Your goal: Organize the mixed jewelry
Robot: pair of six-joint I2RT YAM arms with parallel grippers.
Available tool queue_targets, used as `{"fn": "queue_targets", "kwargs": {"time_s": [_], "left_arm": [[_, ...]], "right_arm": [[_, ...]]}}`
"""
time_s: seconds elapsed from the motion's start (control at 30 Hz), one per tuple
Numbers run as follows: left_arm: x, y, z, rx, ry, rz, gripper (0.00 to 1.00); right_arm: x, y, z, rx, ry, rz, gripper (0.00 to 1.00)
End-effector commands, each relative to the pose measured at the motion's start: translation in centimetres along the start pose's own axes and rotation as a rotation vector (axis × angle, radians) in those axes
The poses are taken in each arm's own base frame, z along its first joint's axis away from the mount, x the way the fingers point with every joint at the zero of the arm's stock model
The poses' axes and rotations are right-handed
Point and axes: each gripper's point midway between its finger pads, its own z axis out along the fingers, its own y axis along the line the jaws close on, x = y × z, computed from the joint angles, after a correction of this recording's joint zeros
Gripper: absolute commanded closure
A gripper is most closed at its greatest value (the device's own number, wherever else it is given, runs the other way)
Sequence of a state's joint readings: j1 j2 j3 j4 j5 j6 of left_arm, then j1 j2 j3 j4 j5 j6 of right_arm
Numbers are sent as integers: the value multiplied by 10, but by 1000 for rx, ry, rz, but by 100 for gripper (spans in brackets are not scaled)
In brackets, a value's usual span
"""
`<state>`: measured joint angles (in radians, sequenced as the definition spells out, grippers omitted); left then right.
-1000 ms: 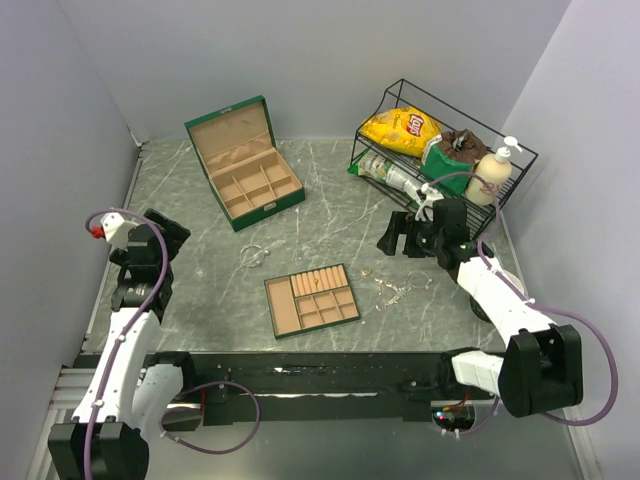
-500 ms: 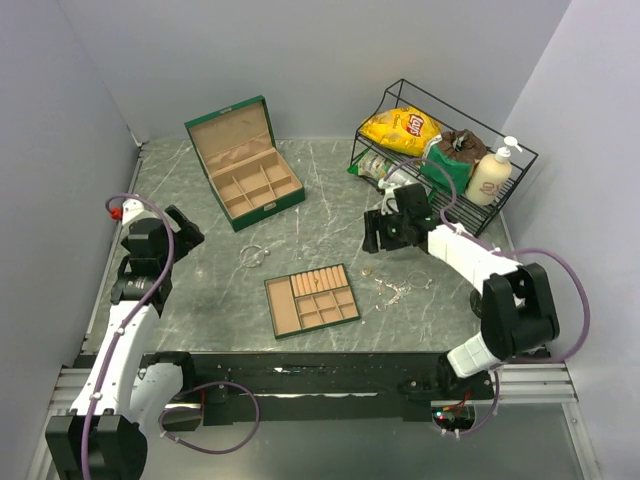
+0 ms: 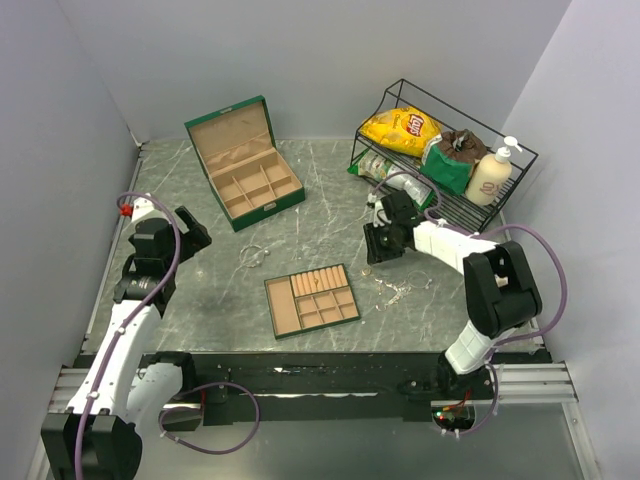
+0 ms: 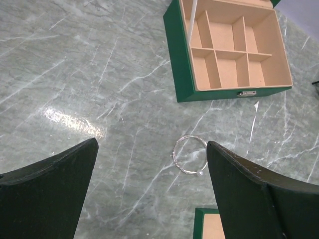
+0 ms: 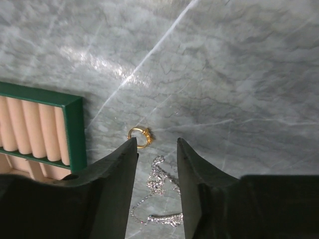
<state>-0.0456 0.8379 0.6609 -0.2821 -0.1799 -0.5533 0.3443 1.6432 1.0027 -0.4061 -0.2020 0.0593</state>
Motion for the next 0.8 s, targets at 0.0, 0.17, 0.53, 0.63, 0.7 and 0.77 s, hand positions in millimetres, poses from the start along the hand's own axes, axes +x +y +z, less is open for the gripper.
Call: {"fn": "queue_targets", "kwargs": {"time_s": [0.0,0.17,0.53,0.63,0.7,0.77], "left_arm": [[-11,-13,-3,50,-20,32,4],[-10,-14,-4,62,-22,30,4],[-8,-16,-3,67,-14,34,4],[-7,-16,-3,68,-12,33,4],[-7,-15,-2,64,-12,32,4],[-8,-16,-2,65,-14,33,4]], "right_arm": [[-2,6,2,11,11,-39,58],[4,6,7,20,20,-37,59],[13,5,14,42,56,-46,65],[14,7,14,38,60,-52,65],[17,9,14,37,67,-54,65],[17,9,16,38,77,-57,65]]}}
